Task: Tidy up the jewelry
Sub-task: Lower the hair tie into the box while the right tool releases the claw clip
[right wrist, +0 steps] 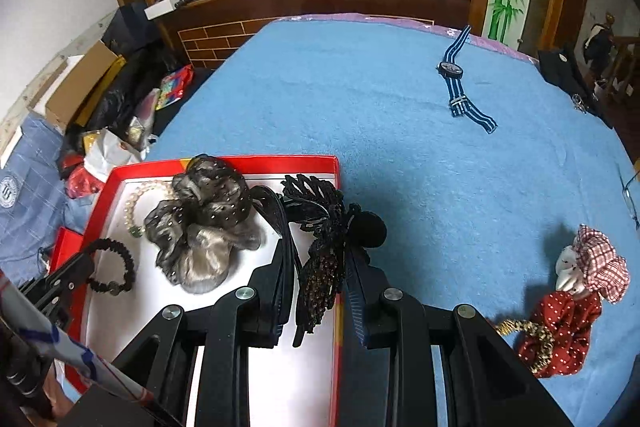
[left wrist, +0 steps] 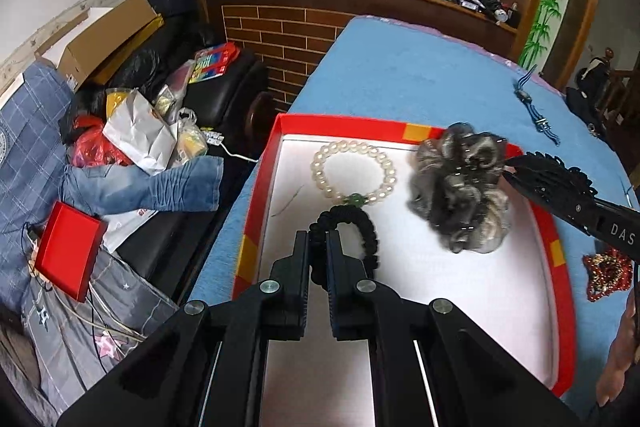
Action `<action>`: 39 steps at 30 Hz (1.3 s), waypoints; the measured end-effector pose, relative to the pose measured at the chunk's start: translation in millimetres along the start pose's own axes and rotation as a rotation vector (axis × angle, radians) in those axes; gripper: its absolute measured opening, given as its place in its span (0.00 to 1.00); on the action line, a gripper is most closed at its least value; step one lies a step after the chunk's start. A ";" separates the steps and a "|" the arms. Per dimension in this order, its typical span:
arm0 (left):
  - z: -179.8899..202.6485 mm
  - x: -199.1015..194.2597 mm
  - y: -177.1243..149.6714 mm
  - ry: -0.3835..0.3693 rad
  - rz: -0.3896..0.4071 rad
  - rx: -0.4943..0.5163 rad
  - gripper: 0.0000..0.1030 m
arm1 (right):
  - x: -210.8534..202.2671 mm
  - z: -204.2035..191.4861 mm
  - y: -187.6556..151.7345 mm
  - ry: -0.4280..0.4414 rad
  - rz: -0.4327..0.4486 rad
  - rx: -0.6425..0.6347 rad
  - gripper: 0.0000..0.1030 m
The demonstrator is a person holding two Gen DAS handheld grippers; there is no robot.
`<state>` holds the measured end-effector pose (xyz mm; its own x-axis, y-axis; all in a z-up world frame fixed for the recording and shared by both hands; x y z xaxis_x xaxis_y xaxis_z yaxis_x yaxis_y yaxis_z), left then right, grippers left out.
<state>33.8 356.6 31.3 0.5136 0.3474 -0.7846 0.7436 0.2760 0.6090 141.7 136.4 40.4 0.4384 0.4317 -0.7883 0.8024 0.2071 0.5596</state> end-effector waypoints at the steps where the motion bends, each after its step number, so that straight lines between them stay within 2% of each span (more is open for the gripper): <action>1: -0.8 2.6 0.1 0.003 -0.004 0.000 0.07 | 2.7 -0.4 1.2 -0.004 -0.002 -0.001 0.28; 13: 0.0 18.6 2.0 0.005 -0.029 0.003 0.07 | 32.1 -16.4 3.4 0.008 -0.046 -0.010 0.28; 33: -0.4 24.2 1.6 0.016 -0.027 0.007 0.08 | 46.0 -13.9 -2.3 0.042 -0.085 0.004 0.29; 36: -1.8 23.4 1.7 0.017 -0.025 0.009 0.09 | 42.9 -12.0 -2.4 0.051 -0.083 0.010 0.33; 39: -2.0 21.4 1.7 0.016 -0.024 0.004 0.16 | 38.0 -12.7 -3.7 0.054 -0.078 0.008 0.39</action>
<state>45.2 366.3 15.8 0.4885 0.3546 -0.7973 0.7575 0.2812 0.5891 150.3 163.2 11.6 0.3522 0.4616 -0.8142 0.8365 0.2349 0.4950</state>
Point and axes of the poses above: each gripper's, at about its wrist camera, not at the fingertips, and x roughly the way its jaws point, z to its right, y to its top, the point moved 3 cm from there along x, roughly the way its jaws point, and after that the axes turned 11 degrees about y, right-handed, at the moved point
